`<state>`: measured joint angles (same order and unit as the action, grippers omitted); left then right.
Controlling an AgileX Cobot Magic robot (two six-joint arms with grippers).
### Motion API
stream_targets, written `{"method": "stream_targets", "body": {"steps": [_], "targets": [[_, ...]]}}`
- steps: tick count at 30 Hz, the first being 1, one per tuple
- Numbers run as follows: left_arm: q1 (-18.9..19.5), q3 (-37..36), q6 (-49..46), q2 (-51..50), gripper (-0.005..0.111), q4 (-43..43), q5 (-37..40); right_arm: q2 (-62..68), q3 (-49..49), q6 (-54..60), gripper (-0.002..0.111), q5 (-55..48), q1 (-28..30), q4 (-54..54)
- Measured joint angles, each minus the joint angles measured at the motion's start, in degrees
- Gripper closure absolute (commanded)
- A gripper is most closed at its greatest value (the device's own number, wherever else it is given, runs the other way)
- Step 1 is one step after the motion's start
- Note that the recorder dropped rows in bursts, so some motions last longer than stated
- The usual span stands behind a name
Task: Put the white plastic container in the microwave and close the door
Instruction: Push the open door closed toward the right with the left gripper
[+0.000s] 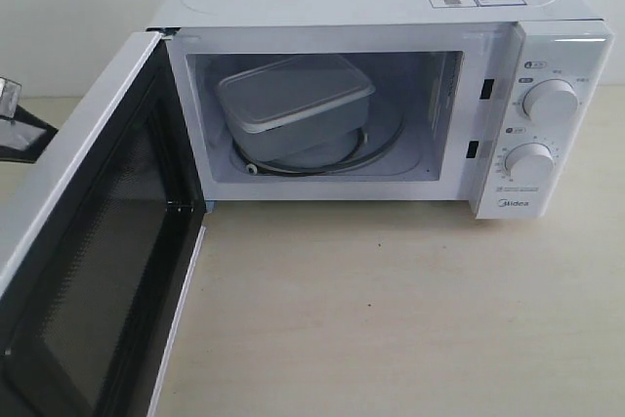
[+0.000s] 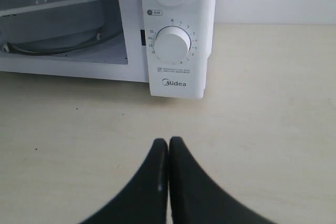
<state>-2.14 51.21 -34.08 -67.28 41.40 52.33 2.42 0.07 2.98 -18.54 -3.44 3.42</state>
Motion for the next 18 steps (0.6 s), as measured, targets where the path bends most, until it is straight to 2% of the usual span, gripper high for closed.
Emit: {"method": "stream_targets", "body": {"steps": [6, 9, 13, 18], "targets": [[-8.61, 0.00, -1.53, 0.00, 0.102, 2.58, -3.62, 0.00, 0.00, 0.00, 0.108, 0.00, 0.00, 0.00], [-13.80, 0.00, -1.54, -0.51, 0.102, 3.22, -8.61, 0.00, 0.00, 0.00, 0.108, 0.00, 0.00, 0.00], [-17.36, 0.00, -2.42, -4.80, 0.102, 5.18, -11.24, 0.00, 0.00, 0.00, 0.108, 0.00, 0.00, 0.00], [-21.40, 0.00, -8.11, -10.26, 0.102, 8.30, -19.22, 0.00, 0.00, 0.00, 0.108, 0.00, 0.00, 0.00]]}}
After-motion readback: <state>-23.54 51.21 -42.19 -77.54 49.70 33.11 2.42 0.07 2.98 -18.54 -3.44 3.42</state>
